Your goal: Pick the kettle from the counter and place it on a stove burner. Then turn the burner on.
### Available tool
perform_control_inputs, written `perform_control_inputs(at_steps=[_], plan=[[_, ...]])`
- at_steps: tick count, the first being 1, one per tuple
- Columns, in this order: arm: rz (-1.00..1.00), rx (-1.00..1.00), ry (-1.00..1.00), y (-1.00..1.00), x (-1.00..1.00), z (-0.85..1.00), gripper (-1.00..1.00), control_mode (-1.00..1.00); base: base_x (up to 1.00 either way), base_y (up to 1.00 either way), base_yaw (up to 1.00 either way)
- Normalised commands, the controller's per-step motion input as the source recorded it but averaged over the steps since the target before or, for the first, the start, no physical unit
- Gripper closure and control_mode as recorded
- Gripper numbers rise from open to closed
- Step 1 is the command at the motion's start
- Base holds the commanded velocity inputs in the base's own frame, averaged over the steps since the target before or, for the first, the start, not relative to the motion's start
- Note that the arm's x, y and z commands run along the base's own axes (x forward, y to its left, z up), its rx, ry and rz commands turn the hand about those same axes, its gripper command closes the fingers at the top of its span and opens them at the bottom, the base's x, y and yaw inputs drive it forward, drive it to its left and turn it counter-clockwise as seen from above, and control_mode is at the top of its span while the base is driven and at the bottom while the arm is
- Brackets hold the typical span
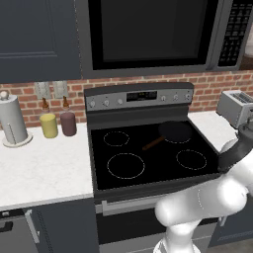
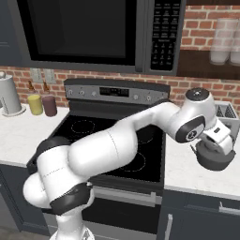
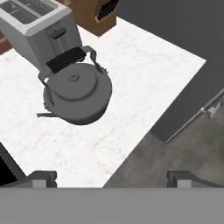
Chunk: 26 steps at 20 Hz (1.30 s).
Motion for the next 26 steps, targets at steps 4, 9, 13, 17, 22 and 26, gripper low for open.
perform_control_inputs(at_steps=[4, 9, 13, 17, 22, 26], plan=[[-0.02, 0.24, 0.0, -0.57, 0.56, -0.01, -1.0, -1.0, 0.0, 0.0, 0.0], [-0.08, 0.16, 0.0, -0.18, 0.56, -0.21, -1.0, -1.0, 0.0, 0.0, 0.0], [-0.09, 0.05, -0.01, 0.0, 0.55, -0.37, -1.0, -1.0, 0.0, 0.0, 0.0], [-0.02, 0.04, 0.0, -0.01, 0.2, -0.2, -1.0, -1.0, 0.0, 0.0, 0.0], [0.0, 0.0, 0.0, 0.0, 0.08, -0.08, -1.0, -1.0, 0.0, 0.0, 0.0], [0.0, 0.0, 0.0, 0.0, 0.18, -0.29, -1.0, -1.0, 0.0, 0.0, 0.0]])
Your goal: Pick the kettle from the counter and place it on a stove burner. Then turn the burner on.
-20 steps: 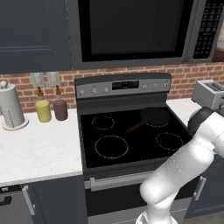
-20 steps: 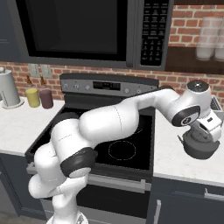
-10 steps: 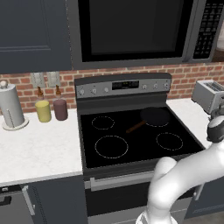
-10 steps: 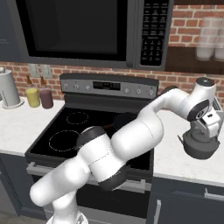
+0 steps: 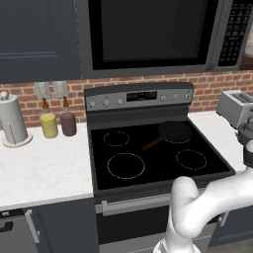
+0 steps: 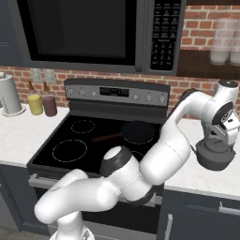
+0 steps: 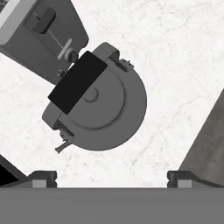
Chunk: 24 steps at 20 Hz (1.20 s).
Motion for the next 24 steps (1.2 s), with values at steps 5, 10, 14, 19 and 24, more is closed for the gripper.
perform_control_inputs(at_steps=[5, 10, 14, 19, 24], plan=[[0.0, 0.0, 0.0, 0.0, 0.32, -0.43, -1.0, -1.0, 0.0, 0.0, 0.0], [-0.02, 0.0, 0.0, 0.0, 0.45, -0.27, -1.0, -1.0, 0.0, 0.0, 0.0], [-0.02, 0.0, -0.01, 0.0, 0.47, -0.18, -1.0, -1.0, 0.0, 0.0, 0.0], [0.0, 0.0, 0.0, -0.08, 0.34, -0.2, -1.0, -1.0, 0.0, 0.0, 0.0], [0.0, 0.0, 0.0, -0.11, 0.32, -0.12, -1.0, -1.0, 0.0, 0.0, 0.0]])
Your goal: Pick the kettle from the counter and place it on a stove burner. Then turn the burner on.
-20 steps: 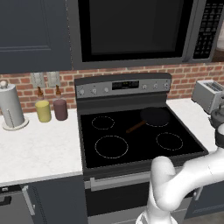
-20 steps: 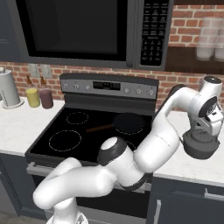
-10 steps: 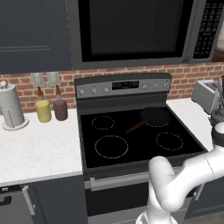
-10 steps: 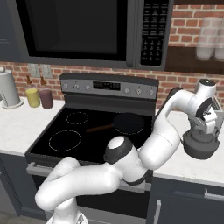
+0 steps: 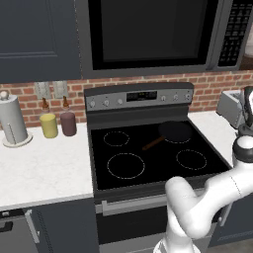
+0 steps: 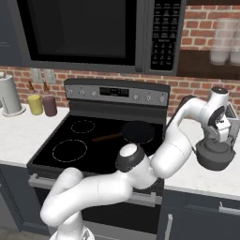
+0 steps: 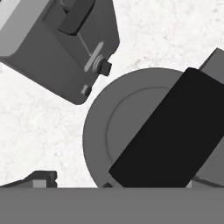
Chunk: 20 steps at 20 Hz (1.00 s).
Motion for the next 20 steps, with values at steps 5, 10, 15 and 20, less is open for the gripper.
perform_control_inputs(at_steps=[5, 10, 15, 20], plan=[[0.0, 0.0, 0.0, -0.14, 0.35, -0.17, -1.0, -1.0, 0.0, 0.0, 0.0], [0.01, 0.0, 0.0, -0.08, 0.1, -0.07, 1.0, -1.0, 0.0, 0.0, 0.0], [0.0, 0.0, 0.0, 0.0, 0.0, 0.0, 1.0, -1.0, 0.0, 0.0, 0.0], [0.0, 0.0, -0.11, 0.0, -0.07, 0.0, 1.0, -1.0, 0.0, 0.0, 0.0]])
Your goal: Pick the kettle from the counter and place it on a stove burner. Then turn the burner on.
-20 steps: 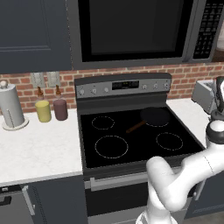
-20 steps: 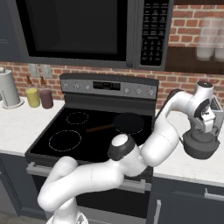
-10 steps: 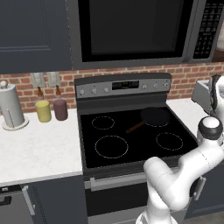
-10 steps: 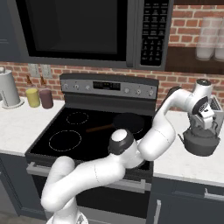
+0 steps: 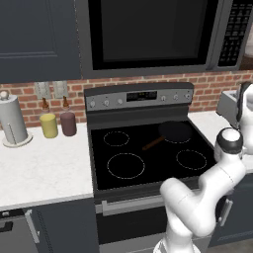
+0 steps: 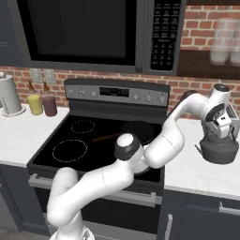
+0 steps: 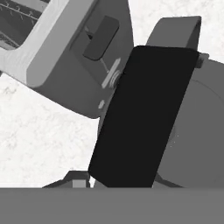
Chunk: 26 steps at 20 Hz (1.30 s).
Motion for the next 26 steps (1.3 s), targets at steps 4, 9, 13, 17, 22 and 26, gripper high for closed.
perform_control_inputs(at_steps=[4, 9, 13, 17, 22, 26], plan=[[-0.03, 0.0, -0.26, 0.0, -0.2, 0.01, 1.0, -1.0, 0.0, 0.0, 0.0], [-0.04, 0.07, -0.31, 0.01, -0.35, 0.04, 1.0, -1.0, 0.0, 0.0, 0.0], [-0.01, 0.16, -0.32, 0.27, -0.45, 0.24, 1.0, -1.0, 0.0, 0.0, 0.0], [0.0, 0.19, -0.27, 0.85, -0.49, 0.3, 1.0, -1.0, 0.0, 0.0, 0.0], [0.0, 0.1, -0.2, 1.0, -0.48, 0.33, 1.0, -1.0, 0.0, 0.0, 0.0], [0.0, 0.0, -0.13, 1.0, -0.4, 0.27, 1.0, -1.0, 0.0, 0.0, 0.0]])
